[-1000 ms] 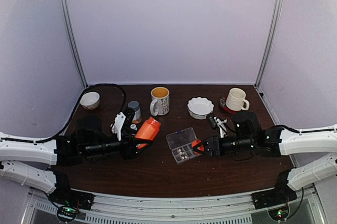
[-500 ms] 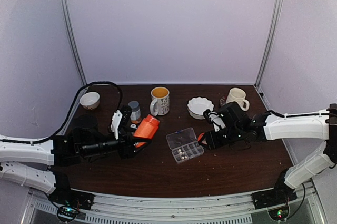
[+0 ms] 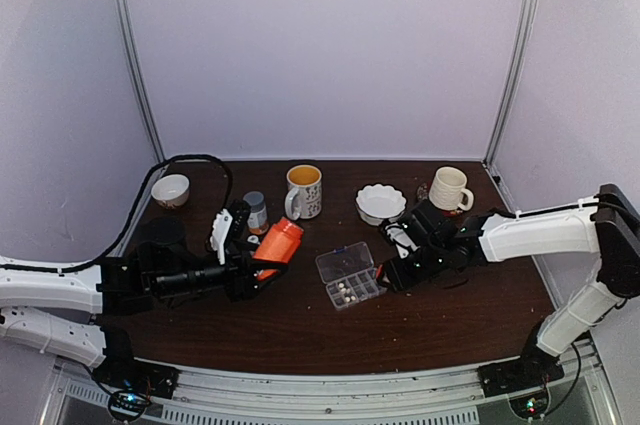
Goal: Sort the pills into containers
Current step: Place the lid of the pill bottle at the center of the board, then pass from the left arm to the right
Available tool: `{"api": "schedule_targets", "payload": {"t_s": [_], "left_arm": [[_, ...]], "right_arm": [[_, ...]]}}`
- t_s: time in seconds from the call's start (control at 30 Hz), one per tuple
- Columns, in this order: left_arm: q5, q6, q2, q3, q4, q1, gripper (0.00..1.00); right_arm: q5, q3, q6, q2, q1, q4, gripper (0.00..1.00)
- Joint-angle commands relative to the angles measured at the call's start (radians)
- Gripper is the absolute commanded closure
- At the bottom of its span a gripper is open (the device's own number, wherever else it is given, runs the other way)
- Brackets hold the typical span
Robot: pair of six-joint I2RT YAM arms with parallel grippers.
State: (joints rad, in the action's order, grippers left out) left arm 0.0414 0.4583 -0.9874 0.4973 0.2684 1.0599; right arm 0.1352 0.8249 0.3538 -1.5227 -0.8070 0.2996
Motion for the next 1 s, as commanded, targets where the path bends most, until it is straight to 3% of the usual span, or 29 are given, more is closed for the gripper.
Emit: {"api": "schedule_targets", "payload": {"t_s": [0.0,0.03,0.13,0.17,0.33,0.5,0.7,0.8,0.87,0.97], "left_arm": [[0.002,0.001,0.001,-0.005,0.054,-0.005,1.00],[0.002,0.000,0.002,-0.006,0.054,-0.005,1.00],[0.003,0.000,-0.002,-0.006,0.057,-0.006,1.00],[0.004,-0.001,-0.003,-0.005,0.057,-0.006,1.00],[0.004,-0.006,-0.002,-0.005,0.056,-0.005,1.00],[0.004,-0.007,-0.007,-0.005,0.058,-0.005,1.00],[0.006,-0.009,-0.008,-0.007,0.061,-0.005,1.00],[0.005,-0.012,-0.013,-0.003,0.061,-0.005,1.00],[0.005,-0.014,-0.017,0.002,0.057,-0.005,1.00],[0.006,-0.013,-0.010,0.005,0.048,-0.006,1.00]], "right_arm": [[-0.029,0.034,-0.023,-0.013,0.002,0.007,0.50],[-0.030,0.041,-0.028,-0.017,0.002,0.011,0.44],[-0.057,0.060,-0.032,-0.025,0.002,0.028,0.07],[-0.065,0.058,-0.032,-0.019,0.002,0.024,0.01],[-0.094,0.060,-0.040,0.008,0.002,0.040,0.00],[-0.105,0.056,-0.062,0.024,0.002,0.068,0.17],[-0.096,0.036,-0.281,0.079,0.002,0.151,0.22],[-0.063,0.055,-0.319,0.071,0.016,0.171,0.49],[-0.014,0.082,-0.324,0.039,0.017,0.174,0.57],[-0.077,0.137,-0.302,-0.030,0.017,0.217,0.60]]}}
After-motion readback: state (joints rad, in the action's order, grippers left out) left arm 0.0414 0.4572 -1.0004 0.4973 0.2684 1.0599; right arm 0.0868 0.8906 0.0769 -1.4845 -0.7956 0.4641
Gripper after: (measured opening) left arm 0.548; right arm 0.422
